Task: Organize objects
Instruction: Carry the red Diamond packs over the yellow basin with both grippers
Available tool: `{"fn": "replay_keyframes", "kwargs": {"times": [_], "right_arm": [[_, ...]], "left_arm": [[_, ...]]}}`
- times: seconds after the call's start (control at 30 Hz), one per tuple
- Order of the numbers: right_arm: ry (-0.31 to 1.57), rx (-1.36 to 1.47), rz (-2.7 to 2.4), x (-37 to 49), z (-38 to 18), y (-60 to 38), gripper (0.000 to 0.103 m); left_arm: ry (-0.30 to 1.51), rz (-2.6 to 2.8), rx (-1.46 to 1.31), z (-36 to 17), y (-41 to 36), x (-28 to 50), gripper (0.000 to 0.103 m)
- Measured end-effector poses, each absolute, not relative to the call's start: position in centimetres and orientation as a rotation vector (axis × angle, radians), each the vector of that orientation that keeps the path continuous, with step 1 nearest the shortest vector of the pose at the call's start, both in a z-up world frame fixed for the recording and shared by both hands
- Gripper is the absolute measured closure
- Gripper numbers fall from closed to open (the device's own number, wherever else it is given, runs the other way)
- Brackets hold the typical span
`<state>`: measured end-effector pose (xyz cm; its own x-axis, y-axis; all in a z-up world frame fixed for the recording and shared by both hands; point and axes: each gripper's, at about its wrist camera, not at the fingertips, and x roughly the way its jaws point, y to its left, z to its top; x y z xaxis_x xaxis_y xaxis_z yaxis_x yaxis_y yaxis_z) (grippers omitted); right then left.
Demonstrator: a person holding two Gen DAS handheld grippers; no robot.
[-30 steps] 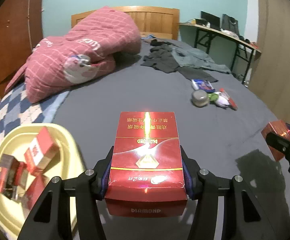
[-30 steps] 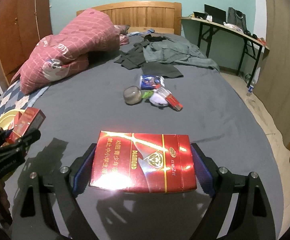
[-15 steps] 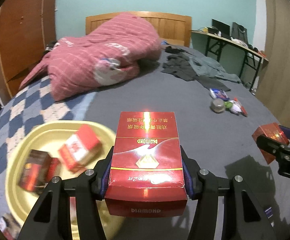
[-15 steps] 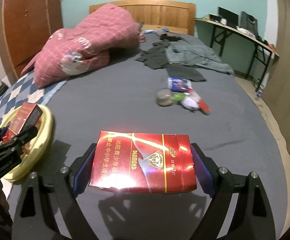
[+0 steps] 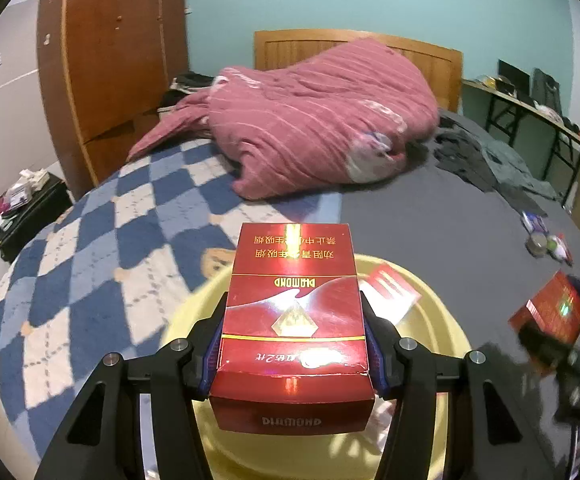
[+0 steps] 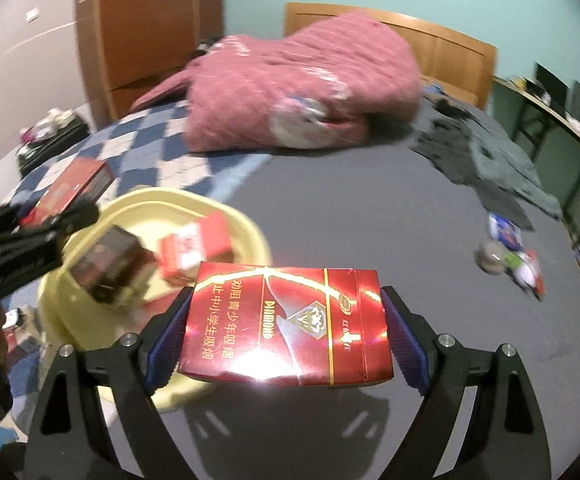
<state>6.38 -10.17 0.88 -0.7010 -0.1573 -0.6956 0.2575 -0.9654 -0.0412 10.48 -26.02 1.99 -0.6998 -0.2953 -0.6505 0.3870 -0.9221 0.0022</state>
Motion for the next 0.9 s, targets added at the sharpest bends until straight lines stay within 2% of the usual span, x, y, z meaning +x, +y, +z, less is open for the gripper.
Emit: {"fn": "replay_keyframes", "kwargs": {"times": [0.2,0.57,0.67,0.9], "right_arm": [[0.369,1.073,-2.639,4.8,-0.4,-15.6,0.015],[0.497,1.124,-2.569,2.1,-4.4,-18.8,0.015],[0.529,1.133,-2.558,1.5,-5.4,-19.3,0.015],[0.61,1.117,-2.548,1.1,-6.6,-20.0,0.015]], "left_arm": [[0.225,-2.58,0.962,2.0,-28.3,10.0,0.048],[0.247,-2.574,1.089,-2.6,-31.9,6.5,0.048],[0.288,-2.591,1.121,-3.2,-32.3,6.6,0.048],[0.253,-2.637,1.152,-3.4,-31.1,7.8,0.048]]}}
